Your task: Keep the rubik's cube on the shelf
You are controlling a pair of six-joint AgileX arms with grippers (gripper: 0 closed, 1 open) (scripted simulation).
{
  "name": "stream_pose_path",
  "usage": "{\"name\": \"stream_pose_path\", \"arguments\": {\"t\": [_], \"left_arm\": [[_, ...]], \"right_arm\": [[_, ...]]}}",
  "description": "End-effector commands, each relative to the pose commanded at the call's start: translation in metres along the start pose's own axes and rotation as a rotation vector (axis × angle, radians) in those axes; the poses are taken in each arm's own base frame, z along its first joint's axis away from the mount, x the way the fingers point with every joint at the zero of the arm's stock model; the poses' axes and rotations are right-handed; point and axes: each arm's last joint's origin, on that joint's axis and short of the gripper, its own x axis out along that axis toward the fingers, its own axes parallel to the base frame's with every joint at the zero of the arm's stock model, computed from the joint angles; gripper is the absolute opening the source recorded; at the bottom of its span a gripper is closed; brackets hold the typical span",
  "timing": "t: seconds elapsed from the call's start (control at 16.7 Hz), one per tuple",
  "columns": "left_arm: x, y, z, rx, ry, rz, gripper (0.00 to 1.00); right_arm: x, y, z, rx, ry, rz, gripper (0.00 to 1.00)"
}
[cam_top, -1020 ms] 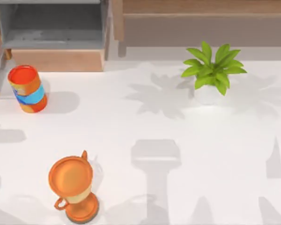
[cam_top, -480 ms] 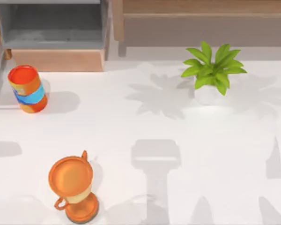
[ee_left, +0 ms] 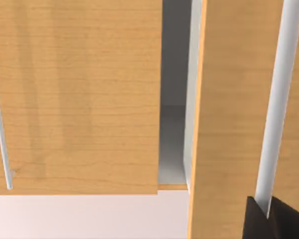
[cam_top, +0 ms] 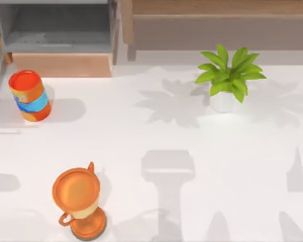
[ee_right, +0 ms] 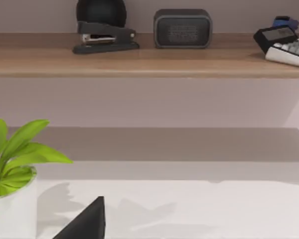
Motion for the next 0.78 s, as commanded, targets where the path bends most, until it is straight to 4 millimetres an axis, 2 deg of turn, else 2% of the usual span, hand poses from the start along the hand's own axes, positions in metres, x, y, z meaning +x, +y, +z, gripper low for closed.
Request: {"name": "stream_pose_path", "arguments": {"t": [0.06,0.78], "left_arm": [[0.0000,0.0000,0.0000,0.000,0.000,0.000,0.00],[0.0000,0.0000,0.0000,0.000,0.000,0.000,0.90]], "right_arm": [[0.0000,0.0000,0.0000,0.000,0.000,0.000,1.00],[0.0000,0.0000,0.0000,0.000,0.000,0.000,1.00]]}}
